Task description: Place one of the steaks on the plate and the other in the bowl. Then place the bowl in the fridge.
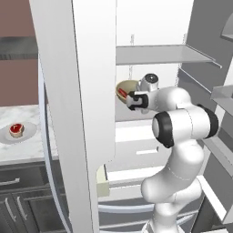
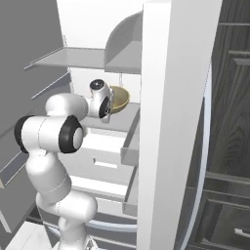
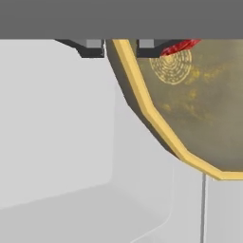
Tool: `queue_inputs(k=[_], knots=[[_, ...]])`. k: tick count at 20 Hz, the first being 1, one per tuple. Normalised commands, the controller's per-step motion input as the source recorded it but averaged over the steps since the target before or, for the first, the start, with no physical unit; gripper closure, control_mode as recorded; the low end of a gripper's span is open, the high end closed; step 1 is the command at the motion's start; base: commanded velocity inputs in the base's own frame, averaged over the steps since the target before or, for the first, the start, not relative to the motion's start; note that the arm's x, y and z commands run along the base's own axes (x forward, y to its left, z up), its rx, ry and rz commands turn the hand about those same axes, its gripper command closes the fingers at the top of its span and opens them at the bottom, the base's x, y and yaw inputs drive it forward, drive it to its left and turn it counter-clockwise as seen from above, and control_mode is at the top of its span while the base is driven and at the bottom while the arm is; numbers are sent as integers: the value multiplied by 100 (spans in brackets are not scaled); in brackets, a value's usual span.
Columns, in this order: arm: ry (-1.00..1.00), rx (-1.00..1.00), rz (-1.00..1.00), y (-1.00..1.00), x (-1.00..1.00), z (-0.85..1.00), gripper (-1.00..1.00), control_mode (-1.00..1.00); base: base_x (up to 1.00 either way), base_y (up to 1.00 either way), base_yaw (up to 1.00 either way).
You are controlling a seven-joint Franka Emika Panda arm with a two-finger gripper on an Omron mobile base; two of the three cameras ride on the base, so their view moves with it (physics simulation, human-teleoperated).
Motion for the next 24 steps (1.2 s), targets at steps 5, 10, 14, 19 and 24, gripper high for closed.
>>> queue_inputs(k=[5,10,14,19,24], knots=[[0,0,0,0,5,0,-100,-100,0,0,0],[-5,0,0,0,0,0,-100,-100,0,0,0],[-27,0,0,-7,0,1,-100,-100,0,0,0],[-11,0,0,-3,-7,21,-100,-100,0,0,0],[3,0,0,-2,-55,64,-100,-100,0,0,0]])
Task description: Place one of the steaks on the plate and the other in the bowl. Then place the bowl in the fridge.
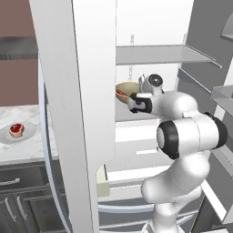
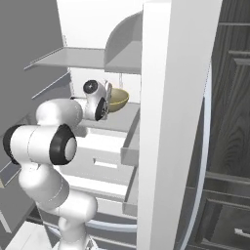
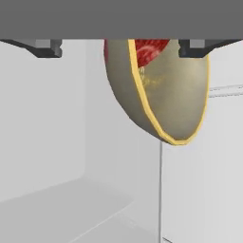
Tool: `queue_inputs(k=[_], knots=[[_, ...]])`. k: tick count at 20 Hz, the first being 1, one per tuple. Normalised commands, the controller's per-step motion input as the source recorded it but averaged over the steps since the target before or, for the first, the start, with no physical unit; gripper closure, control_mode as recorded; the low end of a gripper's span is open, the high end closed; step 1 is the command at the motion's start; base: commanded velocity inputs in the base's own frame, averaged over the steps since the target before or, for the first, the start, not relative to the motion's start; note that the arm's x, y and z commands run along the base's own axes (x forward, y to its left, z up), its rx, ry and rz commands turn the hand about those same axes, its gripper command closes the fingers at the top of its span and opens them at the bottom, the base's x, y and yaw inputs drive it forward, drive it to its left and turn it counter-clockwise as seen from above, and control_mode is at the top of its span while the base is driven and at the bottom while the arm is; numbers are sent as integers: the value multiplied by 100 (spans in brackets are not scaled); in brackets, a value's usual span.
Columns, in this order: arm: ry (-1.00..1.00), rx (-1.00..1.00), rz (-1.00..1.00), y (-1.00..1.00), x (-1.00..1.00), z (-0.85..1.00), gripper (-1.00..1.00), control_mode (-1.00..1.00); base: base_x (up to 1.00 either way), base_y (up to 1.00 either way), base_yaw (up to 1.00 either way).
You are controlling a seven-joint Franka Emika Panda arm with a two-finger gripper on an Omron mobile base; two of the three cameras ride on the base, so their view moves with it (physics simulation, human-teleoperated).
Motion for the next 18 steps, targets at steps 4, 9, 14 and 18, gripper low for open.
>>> queue_inputs(k=[4,9,14,18], knots=[[0,0,0,-9,-90,40,-100,-100,0,0,0],[-2,0,0,-7,-100,16,-100,-100,0,0,0],[6,-10,17,-13,-77,63,-100,-100,0,0,0],[10,-26,54,-21,-52,35,-100,-100,0,0,0]])
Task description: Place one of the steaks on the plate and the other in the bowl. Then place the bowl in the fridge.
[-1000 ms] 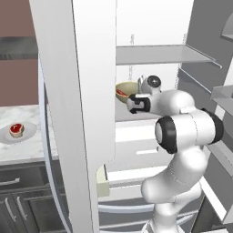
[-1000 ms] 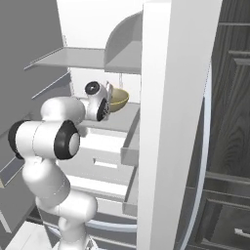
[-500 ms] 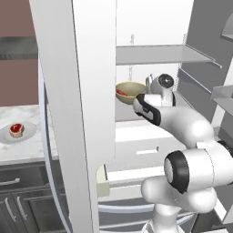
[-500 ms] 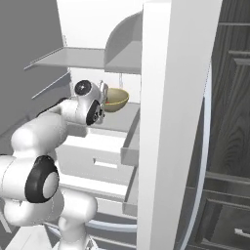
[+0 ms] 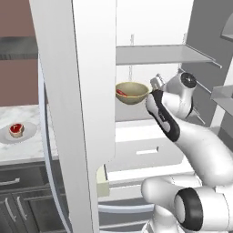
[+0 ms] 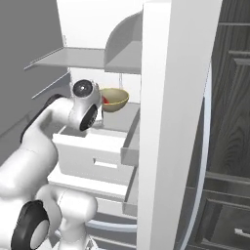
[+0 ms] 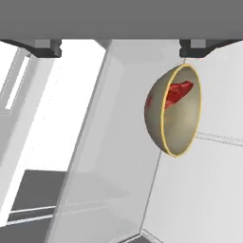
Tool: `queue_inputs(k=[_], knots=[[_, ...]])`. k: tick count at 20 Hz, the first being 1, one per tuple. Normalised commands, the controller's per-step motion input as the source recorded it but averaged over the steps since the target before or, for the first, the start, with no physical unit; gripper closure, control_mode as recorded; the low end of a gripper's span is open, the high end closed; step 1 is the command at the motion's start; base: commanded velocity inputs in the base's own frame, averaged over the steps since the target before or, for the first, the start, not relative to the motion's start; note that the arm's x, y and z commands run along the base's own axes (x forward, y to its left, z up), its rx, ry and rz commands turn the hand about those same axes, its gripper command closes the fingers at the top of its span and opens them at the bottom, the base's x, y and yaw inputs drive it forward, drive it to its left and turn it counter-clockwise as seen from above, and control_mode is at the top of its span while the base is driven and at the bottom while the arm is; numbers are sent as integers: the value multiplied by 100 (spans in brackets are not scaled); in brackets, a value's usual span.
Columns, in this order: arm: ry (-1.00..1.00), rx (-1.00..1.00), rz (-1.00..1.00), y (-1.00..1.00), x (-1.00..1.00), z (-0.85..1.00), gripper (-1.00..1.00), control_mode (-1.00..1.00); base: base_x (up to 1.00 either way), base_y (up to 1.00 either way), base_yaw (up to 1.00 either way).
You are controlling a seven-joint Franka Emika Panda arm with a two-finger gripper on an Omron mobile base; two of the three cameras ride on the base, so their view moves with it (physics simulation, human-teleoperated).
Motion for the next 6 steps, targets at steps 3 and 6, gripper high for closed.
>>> queue_inputs(k=[3,6], knots=[[7,-30,63,-23,-67,1,-100,-100,0,0,0],[0,-49,52,-5,-85,0,-100,-100,0,0,0]])
